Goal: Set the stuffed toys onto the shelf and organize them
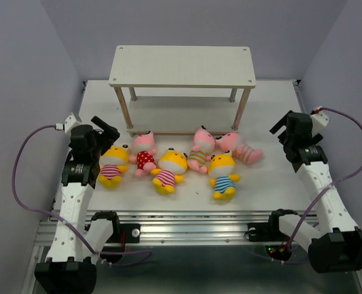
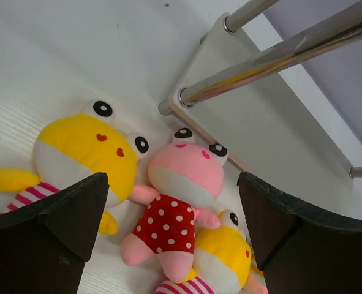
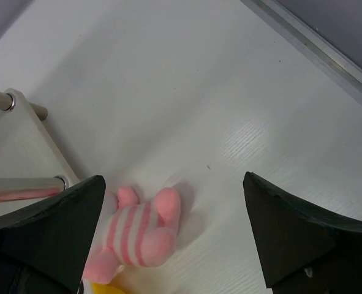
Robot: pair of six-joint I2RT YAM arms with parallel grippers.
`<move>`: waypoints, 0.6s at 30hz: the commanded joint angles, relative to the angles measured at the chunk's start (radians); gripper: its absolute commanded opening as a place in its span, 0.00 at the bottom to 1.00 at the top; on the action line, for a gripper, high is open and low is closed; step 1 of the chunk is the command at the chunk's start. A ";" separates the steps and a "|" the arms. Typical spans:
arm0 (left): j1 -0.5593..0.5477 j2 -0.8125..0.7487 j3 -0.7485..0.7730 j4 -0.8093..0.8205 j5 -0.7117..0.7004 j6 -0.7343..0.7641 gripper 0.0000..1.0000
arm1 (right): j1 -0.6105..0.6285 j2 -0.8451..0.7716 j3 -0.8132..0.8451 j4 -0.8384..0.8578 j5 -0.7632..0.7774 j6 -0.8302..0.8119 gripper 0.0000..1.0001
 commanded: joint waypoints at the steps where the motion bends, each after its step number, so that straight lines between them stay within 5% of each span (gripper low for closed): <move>1: -0.002 0.004 0.011 -0.011 0.019 0.014 0.99 | -0.006 -0.005 0.053 0.010 -0.026 -0.030 1.00; 8: -0.062 0.019 -0.053 0.003 0.274 0.025 0.99 | -0.006 0.069 0.064 0.012 -0.128 -0.106 1.00; 13: -0.276 0.024 -0.058 -0.123 0.179 -0.043 0.99 | -0.006 0.117 0.081 0.012 -0.207 -0.131 1.00; 18: -0.349 -0.007 -0.133 -0.163 0.223 -0.116 0.99 | -0.006 0.101 0.061 0.013 -0.176 -0.123 1.00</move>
